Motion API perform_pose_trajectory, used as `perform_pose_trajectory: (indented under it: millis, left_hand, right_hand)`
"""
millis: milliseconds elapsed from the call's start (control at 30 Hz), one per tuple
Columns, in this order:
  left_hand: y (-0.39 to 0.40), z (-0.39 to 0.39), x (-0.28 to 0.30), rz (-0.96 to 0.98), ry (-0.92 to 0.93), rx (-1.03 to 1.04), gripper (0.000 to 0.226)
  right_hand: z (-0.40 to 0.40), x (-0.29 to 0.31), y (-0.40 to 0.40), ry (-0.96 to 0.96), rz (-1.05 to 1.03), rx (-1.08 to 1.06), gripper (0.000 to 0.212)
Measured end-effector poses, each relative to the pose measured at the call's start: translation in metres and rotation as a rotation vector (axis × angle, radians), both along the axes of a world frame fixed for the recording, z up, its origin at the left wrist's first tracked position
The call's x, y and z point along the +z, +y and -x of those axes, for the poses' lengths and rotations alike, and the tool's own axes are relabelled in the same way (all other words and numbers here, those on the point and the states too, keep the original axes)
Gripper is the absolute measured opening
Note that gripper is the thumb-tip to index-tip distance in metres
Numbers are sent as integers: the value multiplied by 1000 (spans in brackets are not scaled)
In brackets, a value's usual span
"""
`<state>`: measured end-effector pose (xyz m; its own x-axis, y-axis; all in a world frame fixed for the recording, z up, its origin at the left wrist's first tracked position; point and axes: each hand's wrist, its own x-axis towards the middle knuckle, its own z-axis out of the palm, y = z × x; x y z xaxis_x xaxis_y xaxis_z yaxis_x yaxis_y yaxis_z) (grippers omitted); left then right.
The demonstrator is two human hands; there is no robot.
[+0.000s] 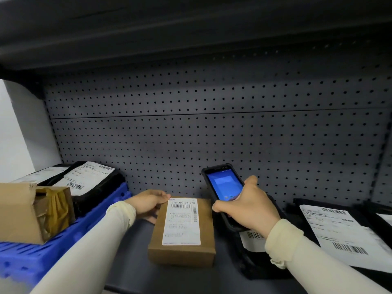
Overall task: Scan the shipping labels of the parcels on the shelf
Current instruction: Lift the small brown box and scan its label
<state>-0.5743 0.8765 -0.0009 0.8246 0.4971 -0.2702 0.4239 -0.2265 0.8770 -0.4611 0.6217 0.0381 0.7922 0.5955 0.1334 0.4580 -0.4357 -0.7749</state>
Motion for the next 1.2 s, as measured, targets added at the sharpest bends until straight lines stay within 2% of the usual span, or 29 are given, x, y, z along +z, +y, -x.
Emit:
perform_pose_trajectory:
  millis: [100, 300, 400, 600, 767, 1000, 1200]
  left_hand:
    - [-2, -6, -4, -68, 59, -5, 25]
    - [2, -14, -8, -432, 170, -69, 22]
    - [1, -15, -10, -644, 110, -84, 31]
    - [-3, -15, -11, -839, -96, -34, 67]
    - [-15, -19, -12, -938, -82, -19, 68]
    - [-16, -20, -29, -889, -15, -59, 69]
    - [-32, -20, -10, -953, -26, -59, 68]
  right_hand:
    - [-2, 0, -1, -13, 21, -22, 67]
    - [-8, -4, 1, -19, 62, -57, 70]
    - [-10, -6, 3, -30, 81, -73, 73]
    - [-8, -7, 9, -87, 117, -107, 84]
    - [-6, -9, 18, -104, 140, -133, 77]
    - [3, -18, 27, -94, 171, -156, 65]
    - [-5, -8, 7, -114, 145, -184, 62]
